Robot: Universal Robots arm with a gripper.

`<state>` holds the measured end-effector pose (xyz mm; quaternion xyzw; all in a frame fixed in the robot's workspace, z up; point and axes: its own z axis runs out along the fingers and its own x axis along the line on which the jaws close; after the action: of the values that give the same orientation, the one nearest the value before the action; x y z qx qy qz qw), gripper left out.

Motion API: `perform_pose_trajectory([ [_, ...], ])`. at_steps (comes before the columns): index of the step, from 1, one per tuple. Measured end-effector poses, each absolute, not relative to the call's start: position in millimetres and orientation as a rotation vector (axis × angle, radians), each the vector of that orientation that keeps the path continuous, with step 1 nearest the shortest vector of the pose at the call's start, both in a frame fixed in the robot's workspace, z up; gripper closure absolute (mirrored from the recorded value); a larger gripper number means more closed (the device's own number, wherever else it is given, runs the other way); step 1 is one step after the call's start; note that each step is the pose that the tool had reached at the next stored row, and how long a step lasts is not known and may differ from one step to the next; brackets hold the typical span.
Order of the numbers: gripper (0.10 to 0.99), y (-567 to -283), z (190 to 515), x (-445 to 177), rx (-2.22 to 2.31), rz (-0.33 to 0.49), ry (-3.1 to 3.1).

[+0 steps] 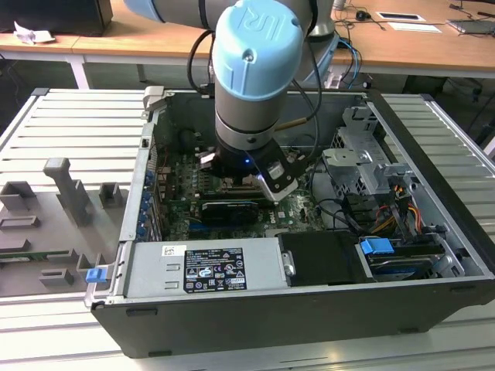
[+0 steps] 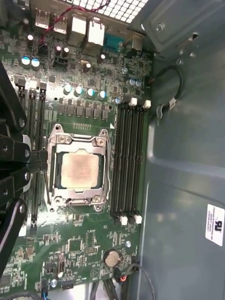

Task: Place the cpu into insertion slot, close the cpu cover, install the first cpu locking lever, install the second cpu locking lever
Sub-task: 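Install the second cpu locking lever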

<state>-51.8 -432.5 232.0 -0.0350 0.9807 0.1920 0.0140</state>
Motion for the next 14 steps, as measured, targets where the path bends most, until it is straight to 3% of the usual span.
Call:
perform_pose_trajectory([
  [14,0.98,-432.5,201.5,-71.8,-0.108,0.631,3.046],
])
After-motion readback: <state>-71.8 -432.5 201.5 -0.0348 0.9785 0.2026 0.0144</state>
